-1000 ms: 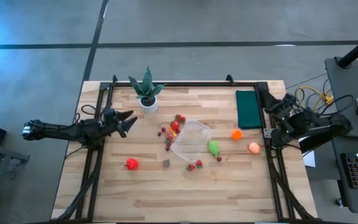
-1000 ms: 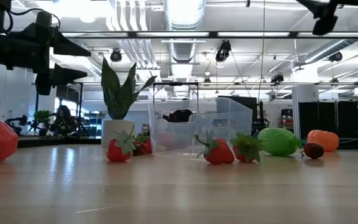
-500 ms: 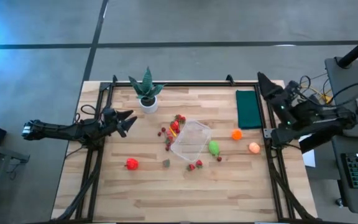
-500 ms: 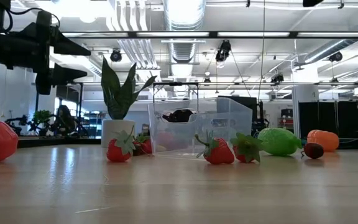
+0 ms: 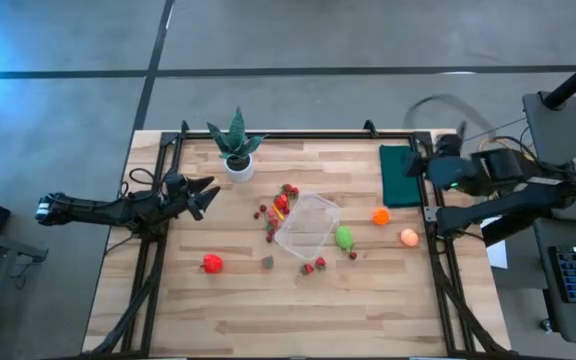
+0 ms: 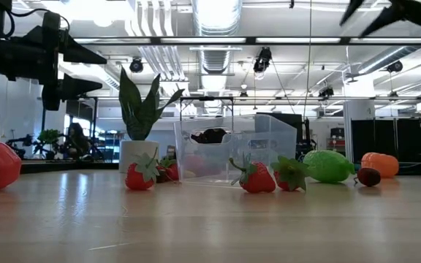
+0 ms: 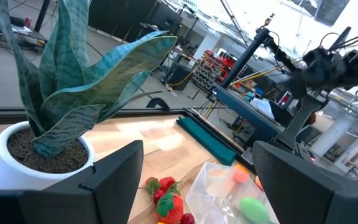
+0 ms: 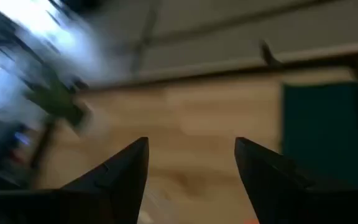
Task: Pick and placing Produce into tupperware
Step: Put the pink peach into the container
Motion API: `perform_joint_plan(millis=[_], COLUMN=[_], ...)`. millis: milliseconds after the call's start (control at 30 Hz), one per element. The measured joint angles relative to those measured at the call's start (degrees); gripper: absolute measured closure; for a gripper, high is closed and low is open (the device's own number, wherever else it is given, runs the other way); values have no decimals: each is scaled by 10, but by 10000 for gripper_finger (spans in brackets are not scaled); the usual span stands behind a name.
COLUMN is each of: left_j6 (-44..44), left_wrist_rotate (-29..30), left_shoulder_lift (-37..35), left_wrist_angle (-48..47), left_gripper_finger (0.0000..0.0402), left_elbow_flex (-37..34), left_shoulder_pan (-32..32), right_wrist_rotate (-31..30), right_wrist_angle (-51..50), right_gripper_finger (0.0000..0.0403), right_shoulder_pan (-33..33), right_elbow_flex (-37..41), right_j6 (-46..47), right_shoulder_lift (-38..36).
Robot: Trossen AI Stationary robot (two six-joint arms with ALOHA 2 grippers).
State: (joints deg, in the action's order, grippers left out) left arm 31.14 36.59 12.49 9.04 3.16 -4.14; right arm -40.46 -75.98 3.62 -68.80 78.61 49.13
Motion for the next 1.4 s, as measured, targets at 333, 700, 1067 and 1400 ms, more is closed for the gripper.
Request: perform_joint_plan(millis=[333, 700, 1067, 1400], left_j6=[1, 1, 2, 2], left_wrist_rotate=[-3, -5, -27, -36], left_shoulder_lift=[1, 0, 1, 1], left_wrist_angle=[0, 39, 39, 38], left_gripper_finger=[114, 114, 114, 114], left_elbow_flex=[0, 0, 0, -4], left_shoulder_pan=[0, 0, 0, 0], right_wrist_rotate=[235, 373, 456, 422], right_wrist_angle=[-141, -141, -87, -55], right_gripper_finger=[172, 172, 172, 172], right_shoulder_pan=[-12, -33, -31, -24], right_elbow_flex=[0, 122, 241, 189], right_j6=[-81, -171, -158, -169], right_shoulder_lift=[130, 180, 183, 160])
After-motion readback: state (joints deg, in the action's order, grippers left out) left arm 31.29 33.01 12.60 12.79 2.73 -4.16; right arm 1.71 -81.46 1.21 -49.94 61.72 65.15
